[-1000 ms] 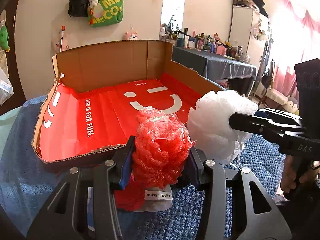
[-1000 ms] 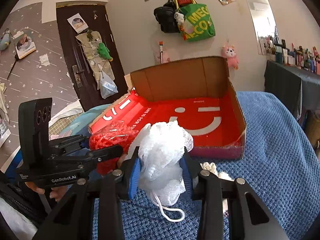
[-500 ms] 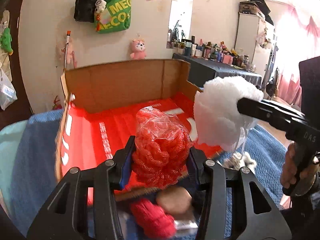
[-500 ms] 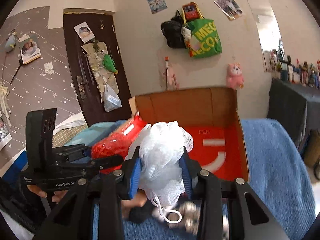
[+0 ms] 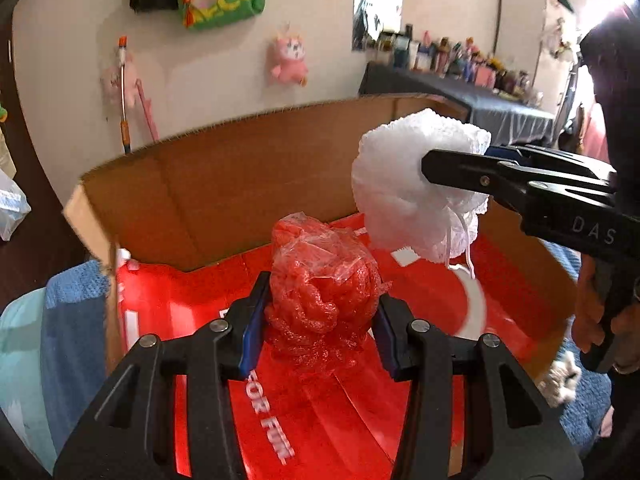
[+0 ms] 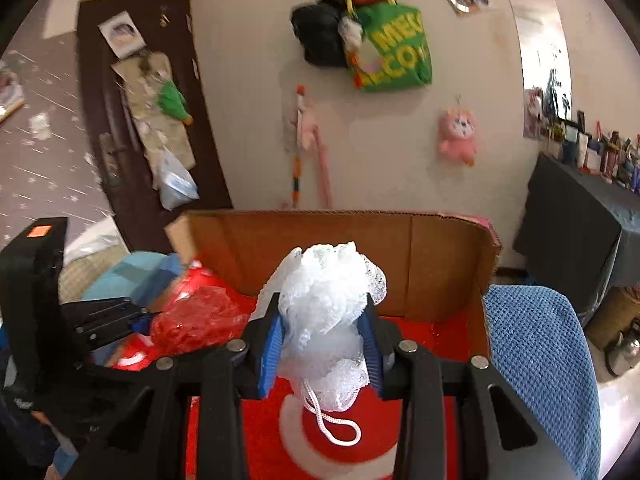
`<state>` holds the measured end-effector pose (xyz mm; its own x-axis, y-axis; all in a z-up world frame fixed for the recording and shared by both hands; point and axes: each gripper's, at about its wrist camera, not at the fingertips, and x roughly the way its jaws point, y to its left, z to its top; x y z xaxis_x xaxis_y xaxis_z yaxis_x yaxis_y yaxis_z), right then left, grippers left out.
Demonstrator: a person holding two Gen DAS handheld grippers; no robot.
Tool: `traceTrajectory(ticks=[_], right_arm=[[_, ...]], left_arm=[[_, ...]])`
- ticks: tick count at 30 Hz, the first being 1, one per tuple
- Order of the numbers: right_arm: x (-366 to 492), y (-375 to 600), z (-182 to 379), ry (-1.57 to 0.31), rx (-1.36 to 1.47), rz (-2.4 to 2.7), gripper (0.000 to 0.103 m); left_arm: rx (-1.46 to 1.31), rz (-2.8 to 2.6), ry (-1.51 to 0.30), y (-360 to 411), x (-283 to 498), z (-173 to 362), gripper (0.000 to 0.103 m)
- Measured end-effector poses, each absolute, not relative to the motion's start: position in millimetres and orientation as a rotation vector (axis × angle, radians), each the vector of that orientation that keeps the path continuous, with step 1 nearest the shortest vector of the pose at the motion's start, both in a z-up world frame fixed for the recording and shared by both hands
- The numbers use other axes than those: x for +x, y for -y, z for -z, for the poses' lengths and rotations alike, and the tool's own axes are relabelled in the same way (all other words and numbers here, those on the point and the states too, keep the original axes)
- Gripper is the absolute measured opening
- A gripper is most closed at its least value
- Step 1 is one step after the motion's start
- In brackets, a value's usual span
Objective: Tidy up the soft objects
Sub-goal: 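Carry both puffs into the red box and open both tools to release them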
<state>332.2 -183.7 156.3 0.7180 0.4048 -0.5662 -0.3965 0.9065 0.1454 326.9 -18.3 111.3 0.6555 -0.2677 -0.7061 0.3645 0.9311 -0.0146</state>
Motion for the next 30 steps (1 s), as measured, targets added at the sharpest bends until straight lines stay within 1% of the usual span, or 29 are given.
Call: traceTrajectory(ticks=[4, 10, 20, 24, 30], right_arm=[[364.4, 171.7, -139.4, -0.7, -0.022, -0.393, 0.038], [396.0, 161.9, -114.5, -0.788, -0.056, -0.357, 0.038], [403.5, 156.0, -93.4, -0.849, -0.083, -0.357, 0.039], [405.8, 158.9, -91.3, -0.867, -0.066, -0.36, 0.04], [408.5, 162.3, -90.7, -0.891, -0.056, -0.366, 0.047]], left_arm=[[0.121, 0.334, -0.865, 21.1, 360.5, -90.2, 0.044], [0.131, 0.316, -0.923, 29.4, 383.5, -67.7, 0.044], [0.162, 0.3, -0.92, 31.6, 388.4, -61.9, 0.044], [0.167, 0.295, -0.917, 31.1, 388.9, -62.5, 0.046], [0.184, 0.282, -0.914, 43.6, 390.7, -63.8, 0.047]])
